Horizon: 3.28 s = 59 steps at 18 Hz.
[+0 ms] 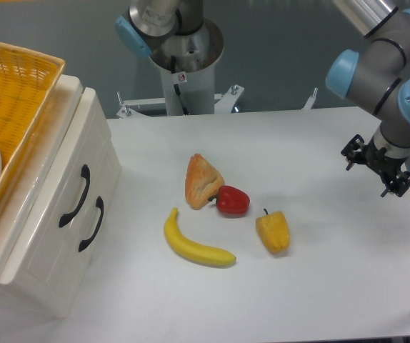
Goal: Slide open the top white drawer
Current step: 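Move the gripper from its start pose toward the white cabinet, then swing the gripper over the fruit to the upper drawer's black handle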
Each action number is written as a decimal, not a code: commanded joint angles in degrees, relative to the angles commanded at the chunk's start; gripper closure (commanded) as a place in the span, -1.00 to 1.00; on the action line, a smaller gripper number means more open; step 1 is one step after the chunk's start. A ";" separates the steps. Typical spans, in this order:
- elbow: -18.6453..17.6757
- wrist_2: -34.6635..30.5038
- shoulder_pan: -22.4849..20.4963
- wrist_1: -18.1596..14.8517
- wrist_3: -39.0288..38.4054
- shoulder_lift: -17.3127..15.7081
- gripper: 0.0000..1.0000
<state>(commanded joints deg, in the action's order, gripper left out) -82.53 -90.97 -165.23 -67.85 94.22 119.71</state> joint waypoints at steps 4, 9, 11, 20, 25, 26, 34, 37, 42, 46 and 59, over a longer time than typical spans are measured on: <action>0.00 0.09 -0.09 0.00 0.00 -0.17 -1.00; 0.26 0.18 0.35 0.09 0.00 -1.05 -1.00; 0.79 0.09 0.79 0.09 0.00 -1.32 -1.00; 0.09 -1.49 3.16 0.44 -4.57 -2.28 -1.00; -0.70 -2.98 4.92 0.53 -6.40 -2.90 -1.00; -1.31 -2.73 4.92 0.53 -9.37 -3.68 -1.00; -5.71 -2.99 7.12 -1.31 -18.89 -7.64 -1.00; -5.80 -2.38 7.82 -6.66 -21.87 -10.71 -1.00; -7.11 2.97 11.68 -10.55 -32.14 -14.15 -1.00; -7.56 5.19 16.16 -10.72 -40.50 -15.64 -1.00; -7.65 10.10 30.67 -14.85 -60.90 -17.84 -1.00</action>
<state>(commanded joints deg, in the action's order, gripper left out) -90.18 -80.86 -134.57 -82.71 33.32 101.87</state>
